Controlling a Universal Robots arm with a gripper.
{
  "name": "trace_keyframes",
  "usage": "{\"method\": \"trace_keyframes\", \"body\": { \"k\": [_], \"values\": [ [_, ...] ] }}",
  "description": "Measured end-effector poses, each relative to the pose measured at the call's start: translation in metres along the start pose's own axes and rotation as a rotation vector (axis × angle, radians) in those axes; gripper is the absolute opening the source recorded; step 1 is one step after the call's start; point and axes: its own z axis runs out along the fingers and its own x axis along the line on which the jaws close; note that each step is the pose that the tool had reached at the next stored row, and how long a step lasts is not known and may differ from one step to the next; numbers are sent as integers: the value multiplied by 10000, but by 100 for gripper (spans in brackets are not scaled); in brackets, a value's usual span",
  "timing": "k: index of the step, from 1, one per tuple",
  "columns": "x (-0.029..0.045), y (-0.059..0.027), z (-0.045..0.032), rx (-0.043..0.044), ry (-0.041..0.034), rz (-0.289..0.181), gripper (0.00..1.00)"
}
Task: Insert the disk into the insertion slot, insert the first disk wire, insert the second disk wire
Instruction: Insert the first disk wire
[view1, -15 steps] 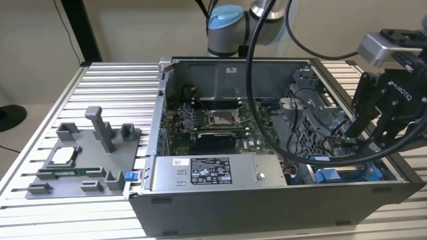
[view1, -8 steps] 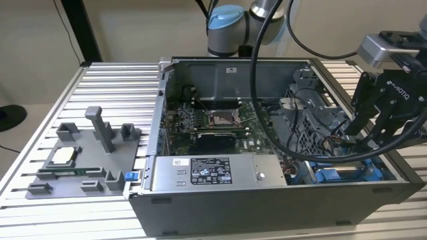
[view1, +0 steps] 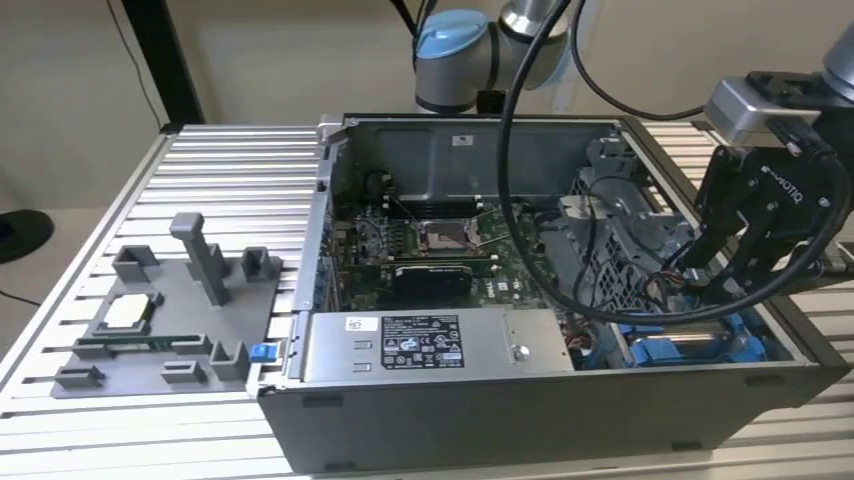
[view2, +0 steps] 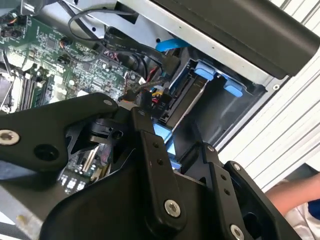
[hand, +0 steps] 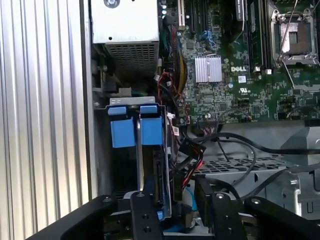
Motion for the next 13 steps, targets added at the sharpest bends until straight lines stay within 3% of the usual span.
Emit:
{"method": "trace_keyframes", "body": {
  "k": [13],
  "values": [
    [-1,-33,41,1,-1,0,100]
  ]
}}
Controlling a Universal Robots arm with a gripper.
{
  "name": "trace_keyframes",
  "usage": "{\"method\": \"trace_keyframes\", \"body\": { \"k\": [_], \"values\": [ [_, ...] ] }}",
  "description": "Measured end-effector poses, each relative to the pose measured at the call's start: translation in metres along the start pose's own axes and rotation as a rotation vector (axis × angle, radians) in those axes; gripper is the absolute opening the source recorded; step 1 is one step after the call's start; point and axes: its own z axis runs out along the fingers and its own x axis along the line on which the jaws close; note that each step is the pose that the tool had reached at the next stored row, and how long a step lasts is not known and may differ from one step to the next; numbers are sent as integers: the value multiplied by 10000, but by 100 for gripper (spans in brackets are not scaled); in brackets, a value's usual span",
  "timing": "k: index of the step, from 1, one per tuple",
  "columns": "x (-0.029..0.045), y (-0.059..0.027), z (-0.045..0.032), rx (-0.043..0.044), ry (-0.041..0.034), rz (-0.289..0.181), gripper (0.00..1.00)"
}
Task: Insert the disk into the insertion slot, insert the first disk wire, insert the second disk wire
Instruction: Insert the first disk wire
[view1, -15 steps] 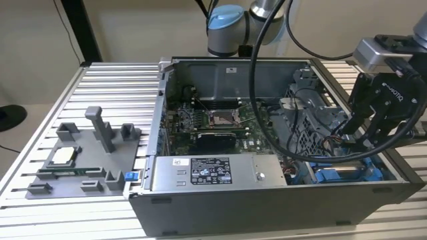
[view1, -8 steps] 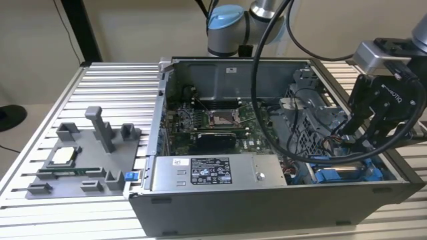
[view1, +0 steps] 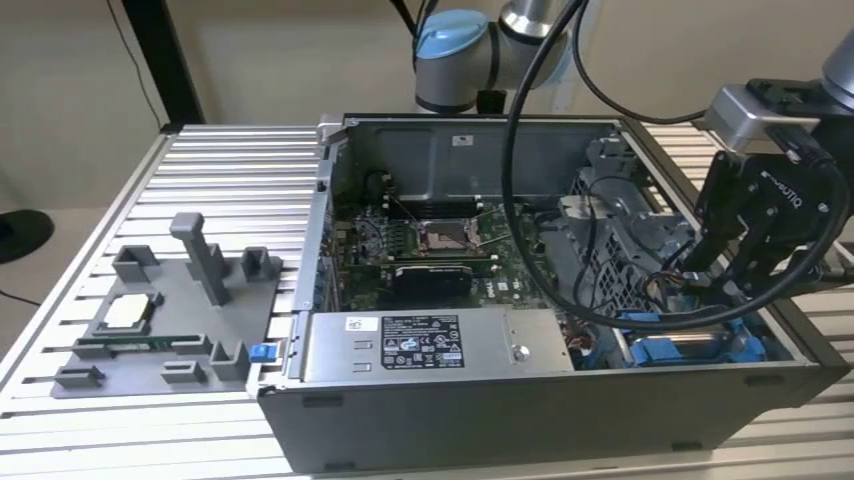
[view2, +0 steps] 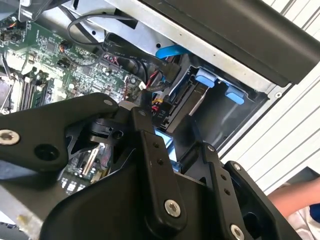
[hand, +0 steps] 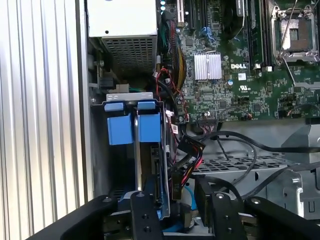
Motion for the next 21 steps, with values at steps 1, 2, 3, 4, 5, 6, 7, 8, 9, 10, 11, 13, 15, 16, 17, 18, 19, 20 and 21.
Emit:
{"method": "trace_keyframes", "body": {
  "k": [1,2,3,4,5,6,7,8,9,10,11,13,15,16,17,18,19,20,21],
  "values": [
    [0,0,0,0,1,0,0],
    [0,0,0,0,0,0,0],
    [0,0,0,0,0,0,0],
    [0,0,0,0,1,0,0],
    [0,0,1,0,0,0,0],
    [0,0,1,0,0,0,0],
    [0,0,2,0,0,0,0],
    [0,0,3,0,0,0,0],
    [0,1,4,0,-1,0,0],
    [1,4,4,0,-2,-1,0],
    [1,6,5,0,-2,0,0],
    [1,9,4,0,0,-1,0],
    [1,10,4,0,0,0,0],
    [1,10,5,0,0,0,0],
    [1,10,4,0,0,0,0],
    [1,11,4,0,0,0,0],
    [1,11,4,0,-1,0,0],
    [1,11,4,0,-1,0,0],
    [1,11,5,0,0,0,0]
  ]
}}
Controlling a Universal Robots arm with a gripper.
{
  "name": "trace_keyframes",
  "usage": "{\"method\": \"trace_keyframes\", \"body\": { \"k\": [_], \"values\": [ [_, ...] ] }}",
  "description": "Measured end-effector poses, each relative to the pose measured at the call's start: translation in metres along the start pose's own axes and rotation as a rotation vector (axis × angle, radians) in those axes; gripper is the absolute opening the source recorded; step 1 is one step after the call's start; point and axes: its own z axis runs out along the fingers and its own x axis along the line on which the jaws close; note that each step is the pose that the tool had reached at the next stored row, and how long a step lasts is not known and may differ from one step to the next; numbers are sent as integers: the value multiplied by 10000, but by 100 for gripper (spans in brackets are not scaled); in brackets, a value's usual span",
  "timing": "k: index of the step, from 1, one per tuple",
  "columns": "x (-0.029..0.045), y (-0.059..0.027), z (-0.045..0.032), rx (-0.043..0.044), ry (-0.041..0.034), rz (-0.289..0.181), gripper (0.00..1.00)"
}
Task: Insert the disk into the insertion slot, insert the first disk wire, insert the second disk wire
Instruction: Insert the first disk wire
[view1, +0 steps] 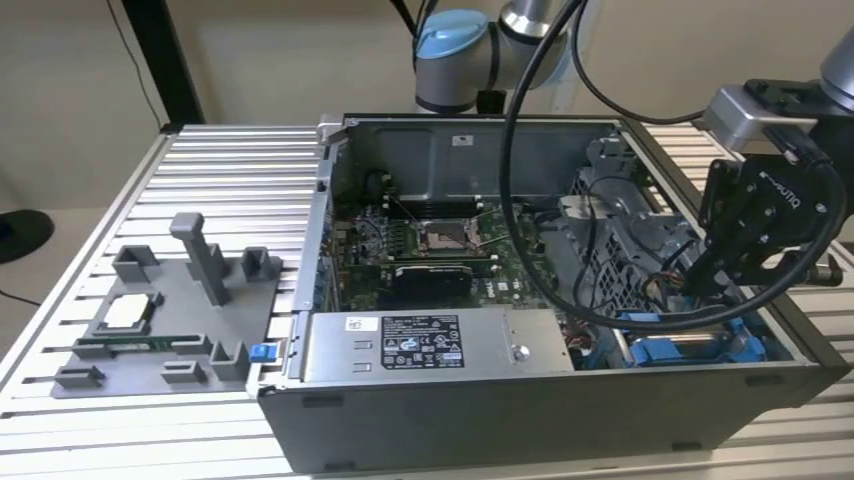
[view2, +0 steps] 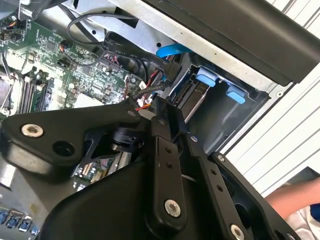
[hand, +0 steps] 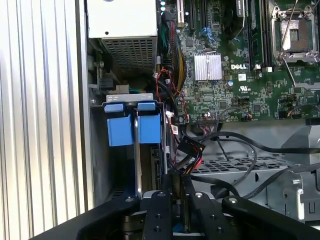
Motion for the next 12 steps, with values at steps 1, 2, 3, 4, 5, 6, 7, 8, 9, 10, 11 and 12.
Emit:
{"method": "trace_keyframes", "body": {
  "k": [1,2,3,4,5,6,7,8,9,10,11,12],
  "values": [
    [0,2,0,0,0,1,0],
    [0,4,1,3,0,1,0],
    [1,6,1,10,-1,0,0],
    [2,8,2,20,-4,-1,0],
    [4,13,2,42,-11,-3,0],
    [7,20,3,76,-17,-6,0],
    [12,29,3,109,-19,-11,0],
    [18,41,3,158,-20,-25,0],
    [25,52,4,212,-23,-42,0],
    [33,63,5,278,-29,-63,0],
    [40,70,6,343,-32,-86,0],
    [46,74,7,424,-36,-122,0]
  ]
}}
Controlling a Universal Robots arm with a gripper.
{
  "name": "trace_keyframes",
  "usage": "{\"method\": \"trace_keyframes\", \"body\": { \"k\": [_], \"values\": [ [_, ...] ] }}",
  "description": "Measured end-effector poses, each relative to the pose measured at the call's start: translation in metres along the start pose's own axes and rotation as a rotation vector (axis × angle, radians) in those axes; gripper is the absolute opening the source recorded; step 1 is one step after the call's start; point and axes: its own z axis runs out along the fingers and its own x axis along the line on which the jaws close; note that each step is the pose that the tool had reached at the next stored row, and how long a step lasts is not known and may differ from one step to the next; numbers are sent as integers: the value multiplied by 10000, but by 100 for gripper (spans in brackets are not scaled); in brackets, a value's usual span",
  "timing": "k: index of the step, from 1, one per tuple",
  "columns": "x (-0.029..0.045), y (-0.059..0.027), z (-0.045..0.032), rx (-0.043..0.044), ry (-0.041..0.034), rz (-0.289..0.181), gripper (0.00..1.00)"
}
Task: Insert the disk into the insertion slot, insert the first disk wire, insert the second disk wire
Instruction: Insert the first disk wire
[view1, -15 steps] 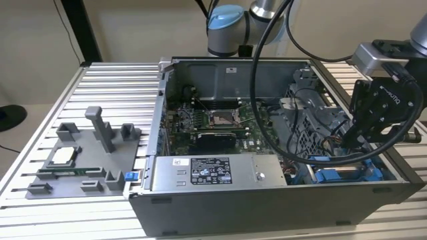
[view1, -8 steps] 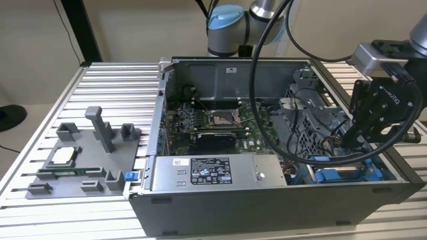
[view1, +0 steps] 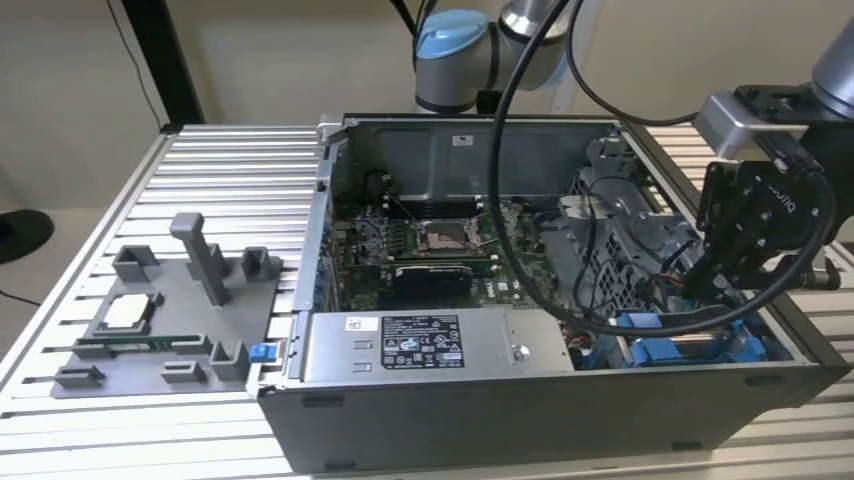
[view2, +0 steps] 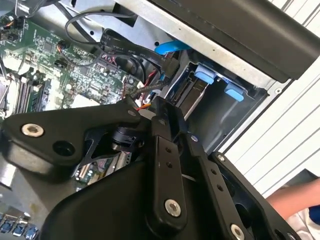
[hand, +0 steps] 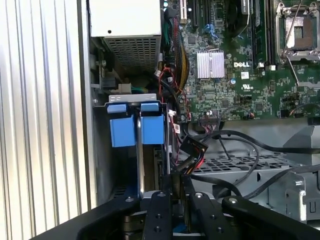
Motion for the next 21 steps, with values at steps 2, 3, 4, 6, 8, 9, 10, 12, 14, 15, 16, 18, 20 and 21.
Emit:
{"method": "trace_keyframes", "body": {
  "k": [2,3,4,6,8,9,10,12,14,15,16,18,20,21],
  "values": [
    [6,5,2,146,-6,-89,0],
    [7,7,5,198,-6,-138,0],
    [8,8,7,243,0,-188,0],
    [8,8,10,316,31,-310,0],
    [8,8,13,393,63,-452,0],
    [8,8,13,433,81,-516,0],
    [9,8,14,479,98,-578,0],
    [10,7,20,541,136,-674,0],
    [10,10,25,585,210,-712,0],
    [11,13,30,612,241,-718,0],
    [11,12,39,624,262,-718,0],
    [13,14,55,652,314,-720,0],
    [13,17,61,675,345,-719,0],
    [13,17,61,675,346,-721,0]
  ]
}}
